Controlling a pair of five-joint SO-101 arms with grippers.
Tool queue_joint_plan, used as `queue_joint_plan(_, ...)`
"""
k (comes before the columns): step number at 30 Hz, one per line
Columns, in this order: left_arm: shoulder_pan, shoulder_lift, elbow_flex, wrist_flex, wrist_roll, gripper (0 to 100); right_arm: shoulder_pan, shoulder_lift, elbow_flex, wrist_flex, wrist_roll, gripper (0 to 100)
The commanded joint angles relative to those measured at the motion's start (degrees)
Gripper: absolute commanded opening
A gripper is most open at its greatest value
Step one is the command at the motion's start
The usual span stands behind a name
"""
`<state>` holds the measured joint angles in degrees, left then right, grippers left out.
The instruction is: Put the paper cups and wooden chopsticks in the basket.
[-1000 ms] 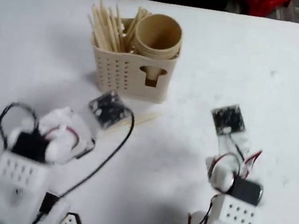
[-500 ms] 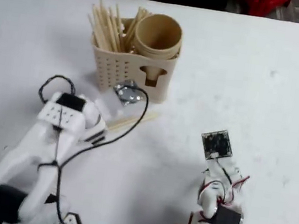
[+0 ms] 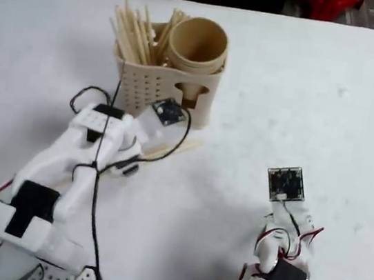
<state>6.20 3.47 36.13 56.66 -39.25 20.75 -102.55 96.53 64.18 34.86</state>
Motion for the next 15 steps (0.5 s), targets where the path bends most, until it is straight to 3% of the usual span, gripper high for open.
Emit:
queue_joint_plan(1,0.57,2.24,-2.37,-0.62,-0.70,12,0.66,-0.66,0.35,-0.84,0.18,1.8)
queue_joint_plan(12,0.84,5.58,-5.27,6.59,-4.13,9,0.75,-0.66,0.35,-0.75,0.18,1.8)
queue_joint_plan(15,0.75,4.09,-5.19,6.68,-4.22,4,0.75,-0.66,0.35,-0.75,0.18,1.8)
